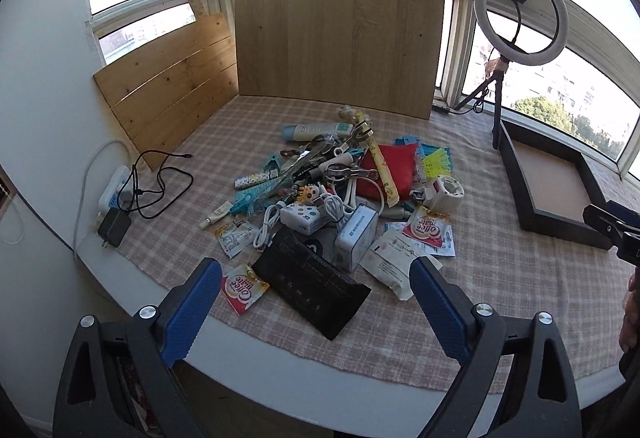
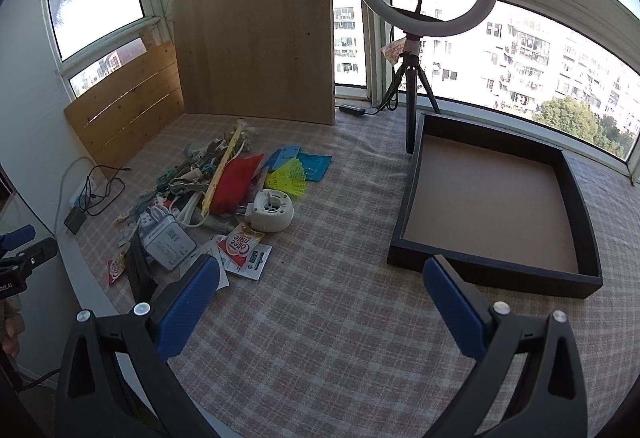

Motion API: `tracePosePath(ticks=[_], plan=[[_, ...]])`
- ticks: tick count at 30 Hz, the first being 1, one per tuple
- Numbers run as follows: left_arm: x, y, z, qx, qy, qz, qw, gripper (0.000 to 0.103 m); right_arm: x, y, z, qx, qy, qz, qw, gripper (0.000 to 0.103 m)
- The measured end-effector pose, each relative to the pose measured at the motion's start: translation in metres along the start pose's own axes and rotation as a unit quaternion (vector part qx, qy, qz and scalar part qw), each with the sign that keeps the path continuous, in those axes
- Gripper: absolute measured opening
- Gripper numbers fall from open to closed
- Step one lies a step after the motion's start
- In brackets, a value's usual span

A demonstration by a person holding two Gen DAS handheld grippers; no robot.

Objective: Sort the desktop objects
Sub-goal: 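Move both tools toward the pile of items on the cloth, then grasp the white power bank with the left tool while the right tool grasps the white plug adapter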

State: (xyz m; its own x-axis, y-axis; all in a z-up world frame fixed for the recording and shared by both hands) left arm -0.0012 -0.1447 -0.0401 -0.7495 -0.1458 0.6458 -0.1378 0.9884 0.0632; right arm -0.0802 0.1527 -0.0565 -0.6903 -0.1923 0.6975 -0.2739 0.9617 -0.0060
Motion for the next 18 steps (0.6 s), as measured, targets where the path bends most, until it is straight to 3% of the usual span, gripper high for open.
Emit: tracePosePath(ticks=[3, 5, 9, 12, 18], plan=[[0.006, 0.002, 0.024, -0.024, -0.020, 0.025, 0.9992, 0.092, 0.013, -0.008, 0.022, -0.007, -0.013, -0.016, 1.000, 0.102], [0.007, 0.003, 0.042, -0.041, -0.035, 0.032, 0.9980, 0.084, 0.021, -0.013, 0.044, -0.009, -0.031, -0.024, 0.999, 0.100], [0.008, 0.007, 0.076, -0.068, -0.063, 0.055, 0.9942, 0.083, 0.037, -0.025, 0.090, -0.006, -0.069, -0.037, 0.997, 0.097], [0.009, 0.010, 0.101, -0.071, -0.080, 0.074, 0.9915, 0.081, 0.044, -0.038, 0.132, 0.004, -0.113, -0.041, 0.993, 0.088], [0.014, -0.004, 0.139, -0.087, -0.108, 0.058, 0.9887, 0.062, 0.048, -0.056, 0.205, -0.002, -0.183, -0.067, 0.981, 0.072]])
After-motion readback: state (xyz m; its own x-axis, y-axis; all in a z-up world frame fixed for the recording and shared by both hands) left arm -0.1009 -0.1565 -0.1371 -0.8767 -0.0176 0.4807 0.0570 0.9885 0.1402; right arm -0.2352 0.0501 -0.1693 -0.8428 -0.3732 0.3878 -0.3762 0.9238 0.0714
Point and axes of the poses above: each gripper's, at about its wrist camera, not at the fingertips, and z roughly the way its jaws point, y to its right, x to its top, the point moved 1 cm from there along z, roughly the way its jaws point, and after that the axes turned 8 degrees about -x, right-handed, at the moved point
